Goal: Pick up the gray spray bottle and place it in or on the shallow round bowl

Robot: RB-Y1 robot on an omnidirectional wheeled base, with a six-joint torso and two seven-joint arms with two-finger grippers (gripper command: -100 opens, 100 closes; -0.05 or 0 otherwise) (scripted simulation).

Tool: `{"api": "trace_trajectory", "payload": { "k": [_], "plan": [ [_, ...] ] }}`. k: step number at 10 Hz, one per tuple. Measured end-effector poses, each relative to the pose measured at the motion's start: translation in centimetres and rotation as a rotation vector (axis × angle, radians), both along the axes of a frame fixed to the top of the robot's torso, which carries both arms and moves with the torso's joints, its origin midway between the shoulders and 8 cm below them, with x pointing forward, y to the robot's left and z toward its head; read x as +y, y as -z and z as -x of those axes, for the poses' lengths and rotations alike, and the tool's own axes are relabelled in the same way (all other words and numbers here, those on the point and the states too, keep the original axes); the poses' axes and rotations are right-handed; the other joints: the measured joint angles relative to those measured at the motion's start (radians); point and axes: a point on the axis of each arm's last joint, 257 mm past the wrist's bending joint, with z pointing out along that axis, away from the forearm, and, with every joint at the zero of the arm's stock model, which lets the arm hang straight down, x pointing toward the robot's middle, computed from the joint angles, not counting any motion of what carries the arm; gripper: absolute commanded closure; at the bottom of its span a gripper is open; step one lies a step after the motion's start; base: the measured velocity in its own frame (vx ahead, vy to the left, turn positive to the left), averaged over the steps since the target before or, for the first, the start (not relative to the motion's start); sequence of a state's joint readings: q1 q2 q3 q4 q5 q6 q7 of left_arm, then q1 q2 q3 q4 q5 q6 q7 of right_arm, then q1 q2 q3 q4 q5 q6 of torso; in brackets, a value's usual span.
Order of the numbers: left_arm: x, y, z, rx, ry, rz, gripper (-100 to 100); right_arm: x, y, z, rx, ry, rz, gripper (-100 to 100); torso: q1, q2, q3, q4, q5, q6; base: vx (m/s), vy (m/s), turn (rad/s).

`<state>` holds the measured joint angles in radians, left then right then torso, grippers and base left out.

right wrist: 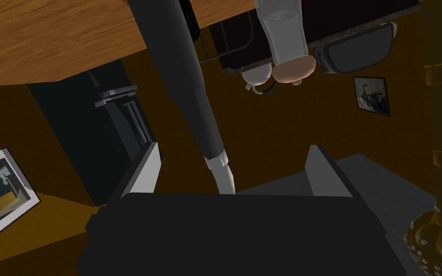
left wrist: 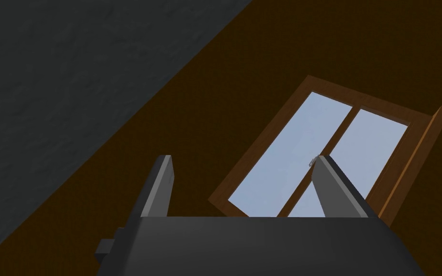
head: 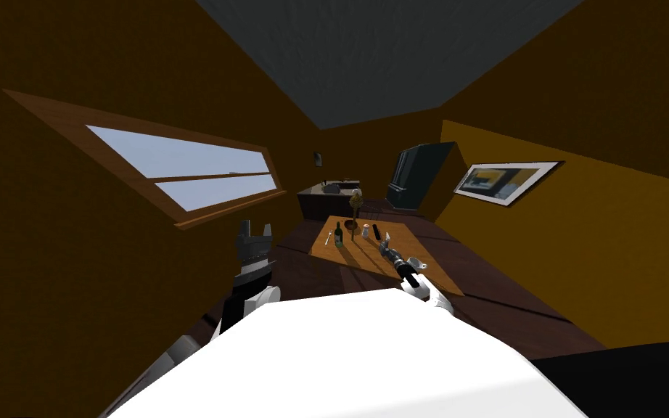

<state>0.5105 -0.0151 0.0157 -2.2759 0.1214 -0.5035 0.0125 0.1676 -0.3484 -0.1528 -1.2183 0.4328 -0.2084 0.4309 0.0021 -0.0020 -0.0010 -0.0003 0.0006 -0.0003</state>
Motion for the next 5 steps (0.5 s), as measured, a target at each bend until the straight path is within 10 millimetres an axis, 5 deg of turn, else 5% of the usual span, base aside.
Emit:
{"api": "trace_trajectory", "payload": {
  "k": [5],
  "plan": [
    [0.0, 0.0, 0.0, 0.0, 0.0, 0.0, 0, -5.8, 2.7, 2.6, 0.133, 0.052, 0.147, -100, 0.001, -0.001, -0.001, 0.0, 0.0, 0.0, 0.041, 0.041, 0.087]
  ]
}}
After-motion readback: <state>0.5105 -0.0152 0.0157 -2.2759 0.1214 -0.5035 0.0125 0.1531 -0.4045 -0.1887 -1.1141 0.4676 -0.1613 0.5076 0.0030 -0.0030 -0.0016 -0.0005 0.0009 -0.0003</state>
